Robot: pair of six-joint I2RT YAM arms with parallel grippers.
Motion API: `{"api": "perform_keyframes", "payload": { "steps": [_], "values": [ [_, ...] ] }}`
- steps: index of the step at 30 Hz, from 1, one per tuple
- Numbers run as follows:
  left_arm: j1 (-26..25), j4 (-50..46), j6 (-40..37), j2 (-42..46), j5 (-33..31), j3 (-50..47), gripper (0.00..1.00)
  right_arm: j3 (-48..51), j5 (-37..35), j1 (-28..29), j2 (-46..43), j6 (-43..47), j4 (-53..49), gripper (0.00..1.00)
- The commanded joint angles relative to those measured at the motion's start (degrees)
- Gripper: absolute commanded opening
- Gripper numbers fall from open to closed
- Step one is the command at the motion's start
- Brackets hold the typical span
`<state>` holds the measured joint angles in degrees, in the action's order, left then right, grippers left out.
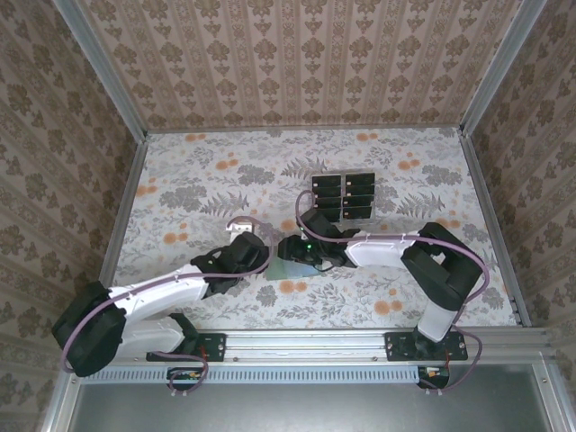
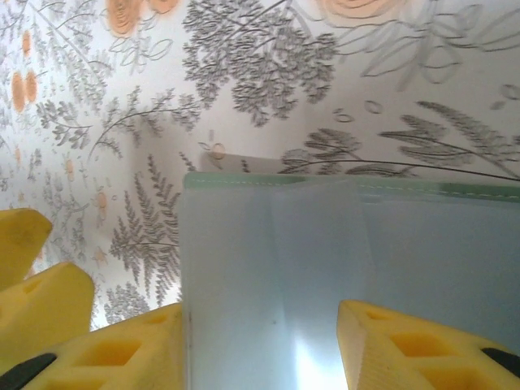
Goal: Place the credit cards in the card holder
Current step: Flip over the card slot in the card holder.
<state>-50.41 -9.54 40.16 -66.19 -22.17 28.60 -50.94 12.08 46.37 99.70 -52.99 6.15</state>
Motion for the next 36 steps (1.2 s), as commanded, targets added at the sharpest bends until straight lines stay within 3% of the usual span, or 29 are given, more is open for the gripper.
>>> {"api": "perform_keyframes", "payload": {
  "steps": [1, 14, 23, 31, 36],
  "values": [
    [0.35, -1.60, 2.04, 1.85, -1.61, -1.17, 0.68, -3.33, 1.11, 1.15, 2.25, -0.98, -2.08, 0.51],
    [0.58, -6.98, 3.94, 11.78, -6.45, -3.46, 0.68, -16.65, 3.30, 5.12, 10.30, -1.34, -4.23, 0.51],
    [0.62, -8.65, 5.06, 13.95, -8.24, -4.11, 0.68, -28.19, 3.88, 4.85, 8.92, 2.15, -10.23, 0.51],
    [0.78, -7.55, 3.57, 13.37, -7.13, -3.46, 0.69, -23.09, 0.41, 0.81, 0.35, 6.46, -15.35, 0.51],
    [1.52, -6.44, 2.21, 10.74, -5.20, -1.90, 0.75, -18.01, -4.15, -4.61, -6.68, 12.78, -22.31, 0.51]
  ]
}}
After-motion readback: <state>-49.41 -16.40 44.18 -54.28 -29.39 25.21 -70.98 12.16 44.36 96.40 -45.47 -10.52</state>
